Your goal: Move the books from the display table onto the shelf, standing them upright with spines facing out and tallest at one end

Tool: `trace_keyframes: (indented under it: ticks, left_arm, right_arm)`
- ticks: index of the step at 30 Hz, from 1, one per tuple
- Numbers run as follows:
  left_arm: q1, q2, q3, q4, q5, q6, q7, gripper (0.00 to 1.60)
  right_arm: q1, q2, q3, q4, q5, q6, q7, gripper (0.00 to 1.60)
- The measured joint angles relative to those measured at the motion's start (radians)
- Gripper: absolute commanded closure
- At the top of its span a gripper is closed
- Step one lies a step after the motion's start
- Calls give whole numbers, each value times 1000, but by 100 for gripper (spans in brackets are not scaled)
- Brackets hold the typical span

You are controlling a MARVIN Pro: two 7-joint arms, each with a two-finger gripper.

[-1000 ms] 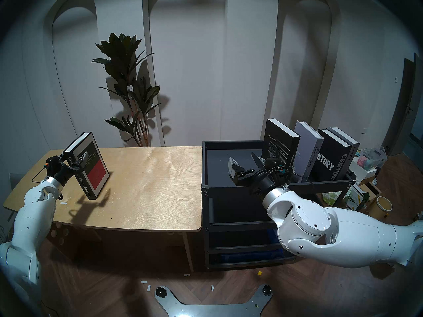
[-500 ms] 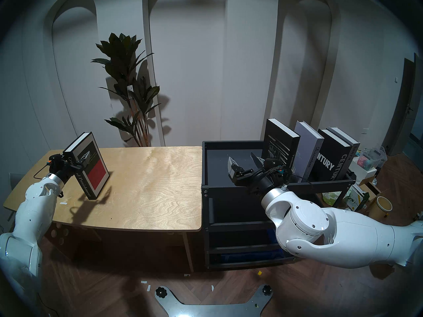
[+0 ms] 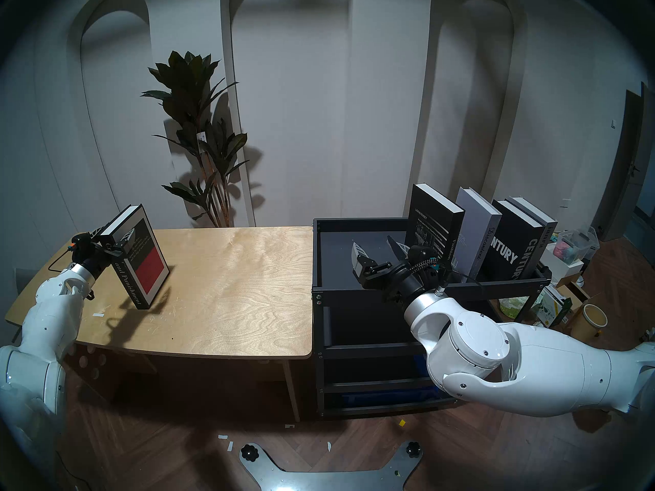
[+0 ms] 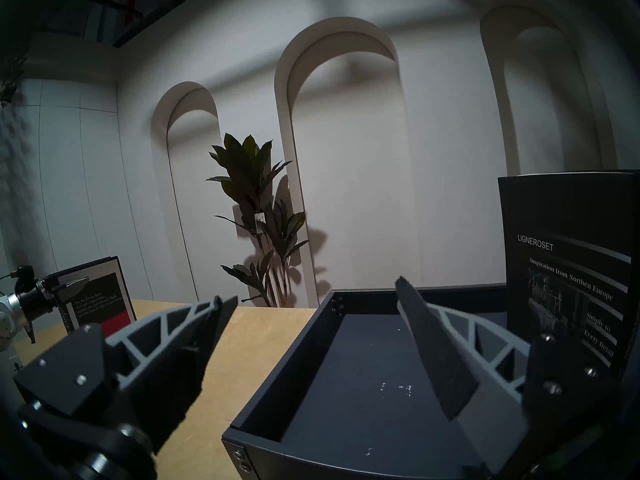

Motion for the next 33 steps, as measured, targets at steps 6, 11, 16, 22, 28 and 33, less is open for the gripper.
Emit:
trace_keyframes:
  ticks: [6, 11, 16, 22, 28, 33]
  left_arm:
    - [-38, -7, 1, 42, 6, -21, -43, 160]
    - [-63, -17, 1, 77, 3, -31, -100, 160]
    - [-76, -27, -6, 88, -11, -26, -147, 160]
    - [-101, -38, -25, 49, -28, -17, -154, 160]
    - [-142, -45, -41, -28, -40, -19, -136, 160]
    - [-181, -75, -47, -98, -50, -18, -116, 160]
  right_arm:
    - [-4, 20, -1, -17, -6, -10, -4, 0]
    - [-10, 40, -1, -35, -13, -22, -18, 0]
    - [-19, 53, -4, -49, -22, -32, -29, 0]
    - [-27, 38, -29, -51, -35, -30, -33, 0]
    - [-32, -1, -73, -31, -49, -9, -21, 0]
    - [-30, -38, -102, -4, -63, 12, -11, 0]
